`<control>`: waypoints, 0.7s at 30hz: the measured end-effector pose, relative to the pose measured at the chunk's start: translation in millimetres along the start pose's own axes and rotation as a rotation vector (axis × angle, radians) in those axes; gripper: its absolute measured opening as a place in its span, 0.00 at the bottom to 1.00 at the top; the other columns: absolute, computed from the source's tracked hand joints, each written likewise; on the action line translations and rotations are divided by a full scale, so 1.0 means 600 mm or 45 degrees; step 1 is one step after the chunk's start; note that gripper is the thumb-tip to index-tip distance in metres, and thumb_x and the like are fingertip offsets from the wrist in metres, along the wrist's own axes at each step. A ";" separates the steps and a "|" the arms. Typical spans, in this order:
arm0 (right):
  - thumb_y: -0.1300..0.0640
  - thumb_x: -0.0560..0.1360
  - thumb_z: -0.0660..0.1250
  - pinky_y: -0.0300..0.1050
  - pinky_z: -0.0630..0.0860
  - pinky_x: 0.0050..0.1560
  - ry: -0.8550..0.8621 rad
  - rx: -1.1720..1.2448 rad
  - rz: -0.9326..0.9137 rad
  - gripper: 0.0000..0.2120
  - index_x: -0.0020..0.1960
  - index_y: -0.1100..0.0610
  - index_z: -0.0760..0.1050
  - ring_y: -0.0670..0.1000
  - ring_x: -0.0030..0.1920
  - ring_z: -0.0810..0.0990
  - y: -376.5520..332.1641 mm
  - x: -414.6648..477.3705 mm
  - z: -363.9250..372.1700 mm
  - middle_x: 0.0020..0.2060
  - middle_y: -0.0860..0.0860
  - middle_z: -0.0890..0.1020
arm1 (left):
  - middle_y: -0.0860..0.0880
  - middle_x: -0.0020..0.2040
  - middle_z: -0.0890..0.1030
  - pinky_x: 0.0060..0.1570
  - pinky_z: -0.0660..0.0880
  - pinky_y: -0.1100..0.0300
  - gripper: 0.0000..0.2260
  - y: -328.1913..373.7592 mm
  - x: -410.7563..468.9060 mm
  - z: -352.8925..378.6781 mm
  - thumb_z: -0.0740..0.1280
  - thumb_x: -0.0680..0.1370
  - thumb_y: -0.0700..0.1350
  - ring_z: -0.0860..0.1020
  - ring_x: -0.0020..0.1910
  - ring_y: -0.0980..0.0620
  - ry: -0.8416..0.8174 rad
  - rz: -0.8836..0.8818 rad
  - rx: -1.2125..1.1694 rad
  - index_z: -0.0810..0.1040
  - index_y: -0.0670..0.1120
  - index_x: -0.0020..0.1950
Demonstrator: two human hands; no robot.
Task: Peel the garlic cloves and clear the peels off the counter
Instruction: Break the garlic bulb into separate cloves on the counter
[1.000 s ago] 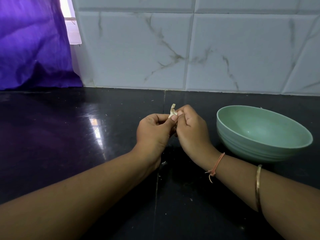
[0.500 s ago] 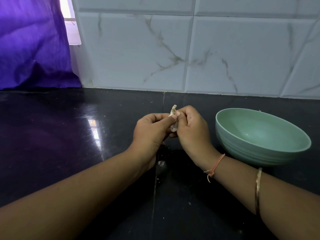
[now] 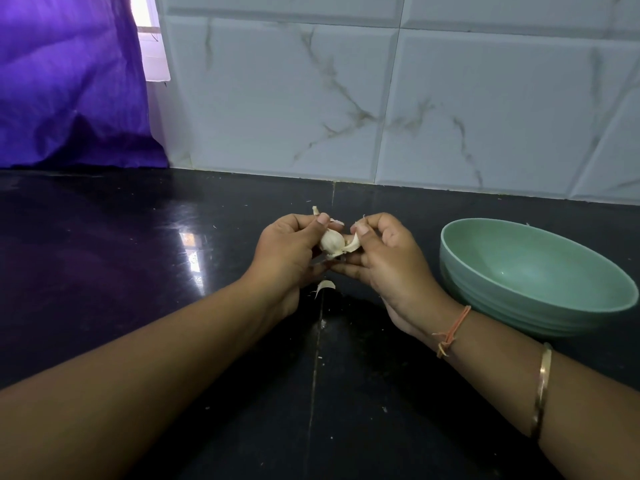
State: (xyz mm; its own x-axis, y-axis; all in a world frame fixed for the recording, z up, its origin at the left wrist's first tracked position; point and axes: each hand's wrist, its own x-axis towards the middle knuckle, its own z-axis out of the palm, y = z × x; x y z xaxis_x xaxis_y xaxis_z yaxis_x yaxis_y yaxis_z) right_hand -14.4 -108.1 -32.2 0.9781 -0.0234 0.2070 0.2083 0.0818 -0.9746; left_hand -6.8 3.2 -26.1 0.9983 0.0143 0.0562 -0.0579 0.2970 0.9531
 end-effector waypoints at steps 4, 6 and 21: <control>0.63 0.80 0.56 0.45 0.81 0.45 -0.002 -0.002 -0.006 0.08 0.44 0.59 0.70 0.54 0.48 0.81 -0.001 -0.001 -0.002 0.46 0.59 0.78 | 0.49 0.40 0.83 0.36 0.80 0.59 0.09 -0.001 0.005 -0.001 0.61 0.80 0.44 0.82 0.39 0.52 0.053 0.022 -0.023 0.75 0.44 0.41; 0.66 0.79 0.57 0.42 0.81 0.42 0.036 -0.080 -0.021 0.09 0.42 0.59 0.72 0.49 0.41 0.81 -0.002 -0.001 -0.006 0.42 0.56 0.78 | 0.49 0.42 0.83 0.41 0.80 0.55 0.09 0.000 0.010 -0.004 0.60 0.80 0.43 0.81 0.42 0.50 0.107 0.036 -0.058 0.74 0.43 0.42; 0.68 0.73 0.67 0.40 0.80 0.39 0.015 0.092 0.054 0.01 0.43 0.64 0.75 0.50 0.37 0.80 -0.002 -0.001 -0.011 0.37 0.58 0.81 | 0.49 0.38 0.83 0.46 0.78 0.53 0.06 0.000 0.002 0.004 0.64 0.78 0.40 0.80 0.39 0.51 0.062 0.240 0.063 0.75 0.44 0.41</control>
State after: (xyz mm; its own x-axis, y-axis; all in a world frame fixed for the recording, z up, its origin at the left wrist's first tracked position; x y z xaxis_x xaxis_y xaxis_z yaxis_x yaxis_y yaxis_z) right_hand -15.6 -114.5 -31.5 0.9860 -0.0298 0.1639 0.1666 0.1545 -0.9739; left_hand -5.7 0.8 -25.2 0.9686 0.1116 0.2222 -0.2431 0.2374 0.9405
